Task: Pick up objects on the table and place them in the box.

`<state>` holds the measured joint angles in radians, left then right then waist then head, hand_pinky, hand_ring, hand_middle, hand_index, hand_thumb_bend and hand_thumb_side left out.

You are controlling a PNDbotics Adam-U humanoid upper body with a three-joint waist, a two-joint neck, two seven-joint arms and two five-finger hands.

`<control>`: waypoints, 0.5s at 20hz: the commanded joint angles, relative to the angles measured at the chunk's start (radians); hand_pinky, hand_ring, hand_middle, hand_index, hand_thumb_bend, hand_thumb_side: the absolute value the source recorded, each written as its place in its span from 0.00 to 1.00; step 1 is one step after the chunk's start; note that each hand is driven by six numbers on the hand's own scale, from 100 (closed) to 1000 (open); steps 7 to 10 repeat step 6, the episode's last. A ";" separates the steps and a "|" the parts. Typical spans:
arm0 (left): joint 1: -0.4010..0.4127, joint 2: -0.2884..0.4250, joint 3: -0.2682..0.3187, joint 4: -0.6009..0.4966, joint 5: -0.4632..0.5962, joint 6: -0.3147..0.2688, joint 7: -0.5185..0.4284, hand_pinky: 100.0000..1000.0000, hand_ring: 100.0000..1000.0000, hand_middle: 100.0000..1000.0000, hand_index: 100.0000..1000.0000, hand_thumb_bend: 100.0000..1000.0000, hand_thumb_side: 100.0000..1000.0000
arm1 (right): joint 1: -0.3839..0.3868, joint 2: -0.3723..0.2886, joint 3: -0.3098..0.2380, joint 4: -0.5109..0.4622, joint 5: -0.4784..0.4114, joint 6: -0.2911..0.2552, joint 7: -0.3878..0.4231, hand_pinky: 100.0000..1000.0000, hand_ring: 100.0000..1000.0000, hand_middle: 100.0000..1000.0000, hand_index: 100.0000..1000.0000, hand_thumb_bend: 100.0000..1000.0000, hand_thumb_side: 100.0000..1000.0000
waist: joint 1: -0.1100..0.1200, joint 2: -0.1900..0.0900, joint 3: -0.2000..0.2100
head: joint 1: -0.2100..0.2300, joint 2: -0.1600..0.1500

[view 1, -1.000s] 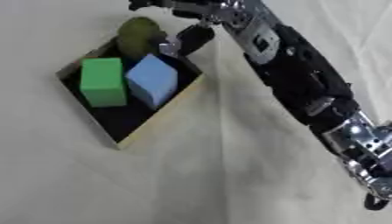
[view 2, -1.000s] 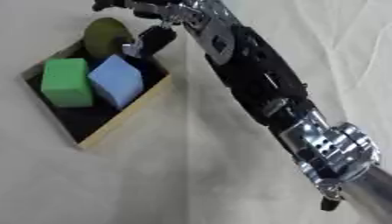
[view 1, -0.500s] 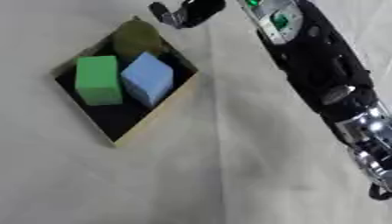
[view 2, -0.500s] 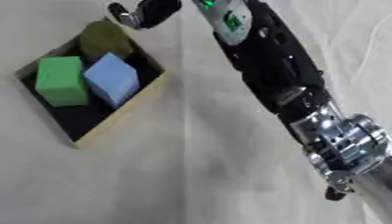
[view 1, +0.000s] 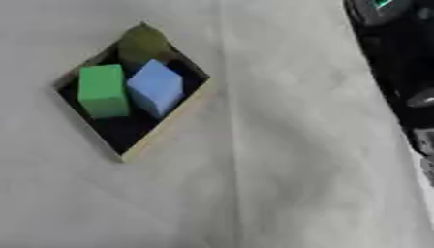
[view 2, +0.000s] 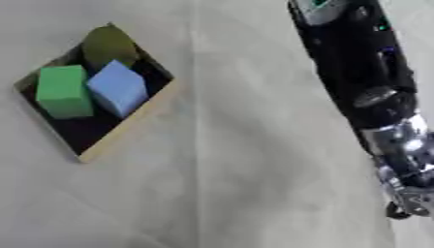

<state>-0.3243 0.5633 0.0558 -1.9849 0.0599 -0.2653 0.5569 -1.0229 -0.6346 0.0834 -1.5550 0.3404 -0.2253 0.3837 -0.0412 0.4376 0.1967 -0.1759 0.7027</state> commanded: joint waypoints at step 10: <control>-0.015 -0.023 0.031 -0.015 -0.078 -0.040 0.066 0.75 0.79 0.77 0.87 0.28 0.68 | 0.164 -0.141 -0.169 -0.224 -0.133 -0.034 -0.129 0.84 0.93 0.85 0.81 0.00 0.52 | 0.055 -0.047 -0.025 | 0.047 0.001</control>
